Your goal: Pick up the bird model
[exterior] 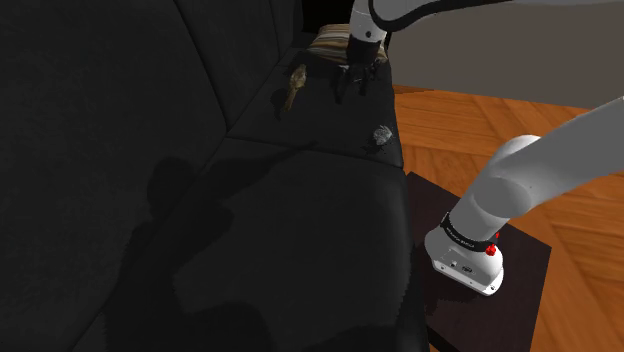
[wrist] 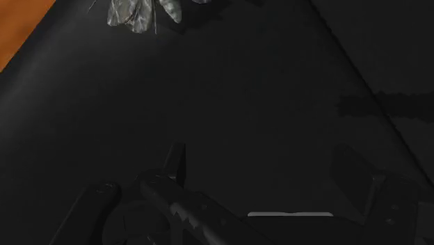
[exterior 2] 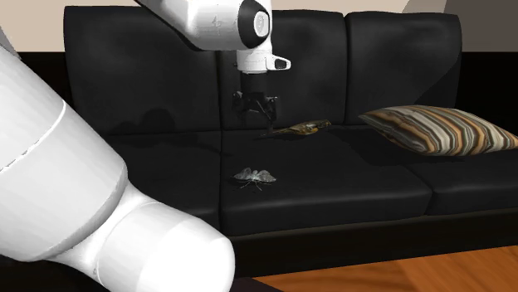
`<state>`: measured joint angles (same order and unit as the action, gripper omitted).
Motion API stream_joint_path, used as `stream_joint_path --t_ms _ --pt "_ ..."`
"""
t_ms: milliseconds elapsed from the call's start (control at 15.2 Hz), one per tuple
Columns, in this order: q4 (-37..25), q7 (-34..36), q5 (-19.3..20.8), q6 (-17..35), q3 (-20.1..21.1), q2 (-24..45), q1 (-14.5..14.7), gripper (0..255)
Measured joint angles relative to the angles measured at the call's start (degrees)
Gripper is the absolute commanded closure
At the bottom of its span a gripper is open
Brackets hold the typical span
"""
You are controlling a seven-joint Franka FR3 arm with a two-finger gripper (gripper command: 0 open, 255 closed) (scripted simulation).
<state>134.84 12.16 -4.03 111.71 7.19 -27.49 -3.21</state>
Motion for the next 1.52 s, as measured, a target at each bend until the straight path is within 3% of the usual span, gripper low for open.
stream_joint_path --t_ms 660,1320,1518 --pt "-13.4 15.8 3.6 12.2 3.1 19.2 -3.8 0" --pt "-30.7 30.2 9.9 17.5 2.0 36.5 -5.3 0" --pt "-30.8 31.2 10.5 19.2 1.8 38.0 -5.2 0"
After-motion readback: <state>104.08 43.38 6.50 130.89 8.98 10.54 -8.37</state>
